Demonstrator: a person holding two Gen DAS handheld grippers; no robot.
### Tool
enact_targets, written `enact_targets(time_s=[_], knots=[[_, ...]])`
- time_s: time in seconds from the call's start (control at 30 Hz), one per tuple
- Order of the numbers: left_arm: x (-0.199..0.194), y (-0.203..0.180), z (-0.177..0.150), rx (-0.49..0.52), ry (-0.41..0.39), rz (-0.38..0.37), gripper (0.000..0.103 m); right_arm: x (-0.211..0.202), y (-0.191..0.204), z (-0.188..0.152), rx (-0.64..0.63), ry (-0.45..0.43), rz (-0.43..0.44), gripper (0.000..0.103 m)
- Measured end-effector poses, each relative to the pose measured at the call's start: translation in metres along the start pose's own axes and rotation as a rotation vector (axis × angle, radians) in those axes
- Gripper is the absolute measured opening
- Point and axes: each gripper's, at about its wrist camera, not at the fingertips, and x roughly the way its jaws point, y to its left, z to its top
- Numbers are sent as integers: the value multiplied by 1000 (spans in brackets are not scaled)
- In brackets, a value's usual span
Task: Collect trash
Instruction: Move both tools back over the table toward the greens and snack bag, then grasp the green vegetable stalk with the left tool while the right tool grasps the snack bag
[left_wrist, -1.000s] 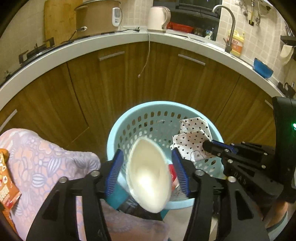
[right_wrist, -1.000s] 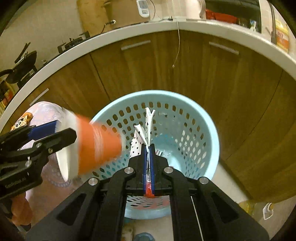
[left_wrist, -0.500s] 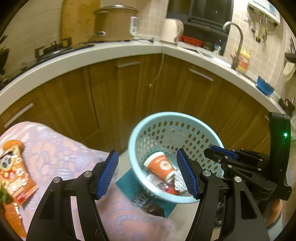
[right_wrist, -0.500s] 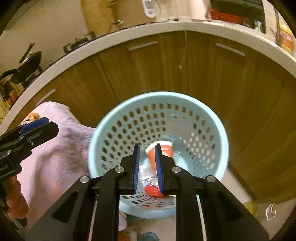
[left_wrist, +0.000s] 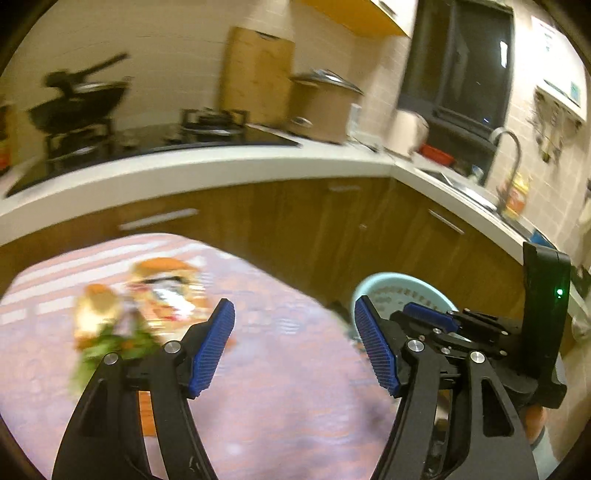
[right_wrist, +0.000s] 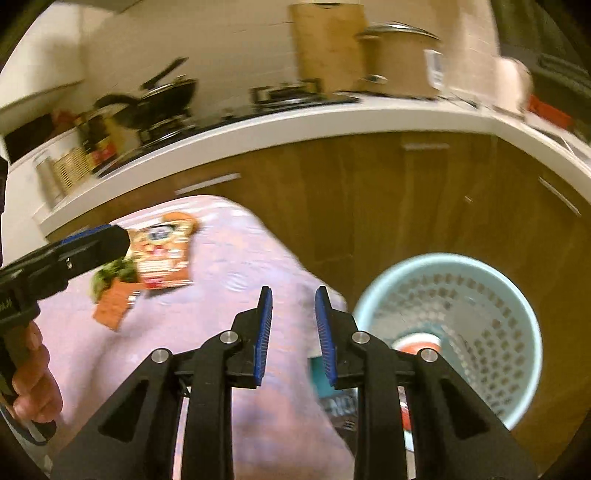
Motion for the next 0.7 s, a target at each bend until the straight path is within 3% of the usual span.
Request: enact_targets(time_s=[0.17,0.37,0.43,0.5,0.7], knots=[[-28,50,-3,-66,-38,80,67,18,52,13,-74,6,52,21],[-49,107,-15,-135,-53,202,71,50,88,28,-92,33,105,22],[-49,126,-20,-153,-37,226,73,61,95,31,-90,38,109,30],[-46,141,-26,-174,-13,232,76,71,102,33,-90,34,100,54],[-23,170,-43,-232,61,230,76,101,124,32,-112,61,96,56]])
